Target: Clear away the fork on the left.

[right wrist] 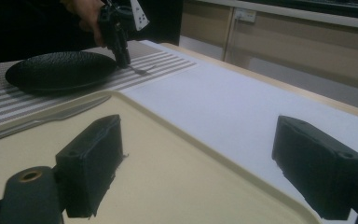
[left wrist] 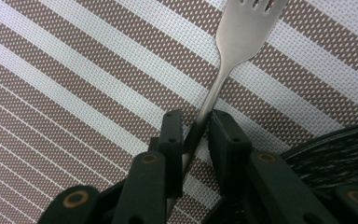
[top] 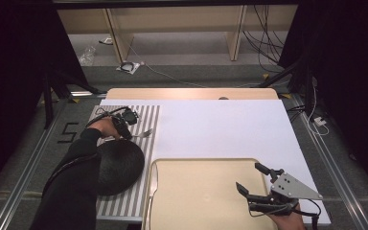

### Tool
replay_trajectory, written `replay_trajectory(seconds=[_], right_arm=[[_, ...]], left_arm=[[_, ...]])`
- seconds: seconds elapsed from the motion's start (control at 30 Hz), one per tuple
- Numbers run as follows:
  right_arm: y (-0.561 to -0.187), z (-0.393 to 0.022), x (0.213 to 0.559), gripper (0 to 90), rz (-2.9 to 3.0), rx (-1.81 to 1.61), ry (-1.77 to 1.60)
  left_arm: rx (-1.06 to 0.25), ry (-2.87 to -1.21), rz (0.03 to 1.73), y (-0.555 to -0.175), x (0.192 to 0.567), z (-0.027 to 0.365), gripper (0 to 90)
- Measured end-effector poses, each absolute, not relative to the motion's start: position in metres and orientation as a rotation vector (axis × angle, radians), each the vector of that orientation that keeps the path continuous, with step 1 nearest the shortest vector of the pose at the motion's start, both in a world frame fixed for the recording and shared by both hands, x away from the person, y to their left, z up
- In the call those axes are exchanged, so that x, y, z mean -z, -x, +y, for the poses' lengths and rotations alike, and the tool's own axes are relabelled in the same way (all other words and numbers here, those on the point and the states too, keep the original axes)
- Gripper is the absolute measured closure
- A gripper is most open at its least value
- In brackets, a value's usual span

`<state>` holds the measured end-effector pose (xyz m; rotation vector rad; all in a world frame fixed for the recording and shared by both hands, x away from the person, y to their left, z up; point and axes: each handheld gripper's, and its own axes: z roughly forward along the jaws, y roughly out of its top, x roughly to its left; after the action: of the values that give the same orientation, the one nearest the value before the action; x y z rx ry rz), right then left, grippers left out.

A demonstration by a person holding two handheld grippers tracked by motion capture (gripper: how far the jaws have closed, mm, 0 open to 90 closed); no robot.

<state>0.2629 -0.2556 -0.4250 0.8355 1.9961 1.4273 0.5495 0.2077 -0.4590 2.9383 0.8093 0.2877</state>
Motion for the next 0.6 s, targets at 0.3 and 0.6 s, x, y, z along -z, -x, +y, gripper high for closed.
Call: replay_trajectory(seconds=[0.3, 0.6], right_arm=[[-0.2632, -0.2556, 0.4251, 17.0, 1.998, -1.425, -0.834], [-0.2632, -0.2555, 0.4251, 17.0, 1.999, -1.426, -0.834]], left_arm=[[-0.274, -2.935, 0.791, -0.5487, 0.4596, 0.2075, 80.8], [-0.28, -2.947, 0.794, -0.5479, 0.4593, 0.2053, 83.9]])
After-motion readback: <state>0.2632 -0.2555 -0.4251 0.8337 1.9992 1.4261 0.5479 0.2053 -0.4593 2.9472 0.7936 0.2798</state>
